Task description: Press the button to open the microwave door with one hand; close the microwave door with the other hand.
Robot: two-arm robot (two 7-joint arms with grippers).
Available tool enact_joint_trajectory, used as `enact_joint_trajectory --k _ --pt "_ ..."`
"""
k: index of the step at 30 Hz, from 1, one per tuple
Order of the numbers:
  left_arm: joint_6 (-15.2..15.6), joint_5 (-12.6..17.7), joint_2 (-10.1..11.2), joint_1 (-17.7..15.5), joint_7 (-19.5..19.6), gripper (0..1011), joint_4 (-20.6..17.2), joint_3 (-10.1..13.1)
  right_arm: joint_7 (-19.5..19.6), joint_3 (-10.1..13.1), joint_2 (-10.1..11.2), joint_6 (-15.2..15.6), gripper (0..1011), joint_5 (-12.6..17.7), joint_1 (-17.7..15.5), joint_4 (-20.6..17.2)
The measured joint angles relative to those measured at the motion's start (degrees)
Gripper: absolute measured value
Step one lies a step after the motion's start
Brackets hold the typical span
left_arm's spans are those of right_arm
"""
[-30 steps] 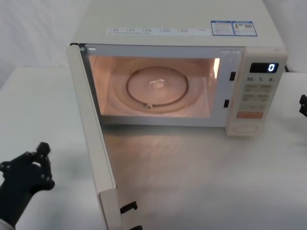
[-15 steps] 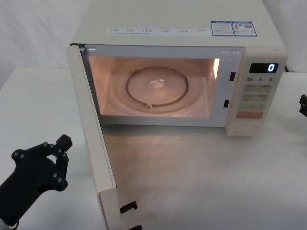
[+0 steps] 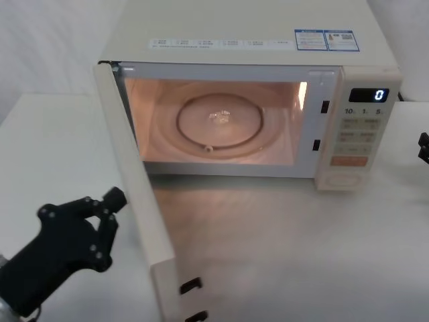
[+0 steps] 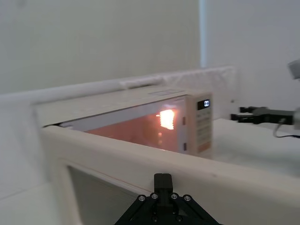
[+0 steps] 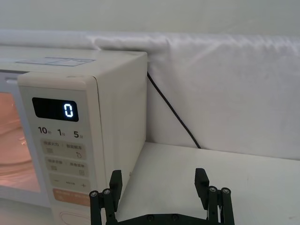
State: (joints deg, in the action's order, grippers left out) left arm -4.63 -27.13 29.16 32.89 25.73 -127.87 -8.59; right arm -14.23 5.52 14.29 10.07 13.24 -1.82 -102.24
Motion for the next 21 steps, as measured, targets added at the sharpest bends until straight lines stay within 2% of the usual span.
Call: enact_joint_trajectory --k 5,6,8,18,19,21 --pt "1.0 -1.5 1.1 -1.9 1.0 0 1.2 2.2 0.0 0.0 0.0 0.0 1002 0.0 0.0 0.0" --pt "1.4 -2.3 1.6 -3.6 1.5 0 2.0 3.9 0.0 0.0 0.0 0.0 1002 0.0 0.0 0.0" --pt "1.6 -2.4 1.7 -4.1 1.6 0 2.2 4.3 0.0 0.0 0.0 0.0 1002 0.0 0.0 0.0" --pt "3.8 -3.1 3.5 -14.6 3.0 0 6.2 11.9 0.0 0.0 0.0 0.0 1002 0.0 0.0 0.0" --pt "3.8 -3.1 3.5 -14.6 3.0 0 6.2 11.9 0.0 0.0 0.0 0.0 1002 0.0 0.0 0.0" --pt "4.6 -2.9 3.7 -17.5 3.2 0 7.6 14.0 0.0 0.0 0.0 0.0 1002 0.0 0.0 0.0"
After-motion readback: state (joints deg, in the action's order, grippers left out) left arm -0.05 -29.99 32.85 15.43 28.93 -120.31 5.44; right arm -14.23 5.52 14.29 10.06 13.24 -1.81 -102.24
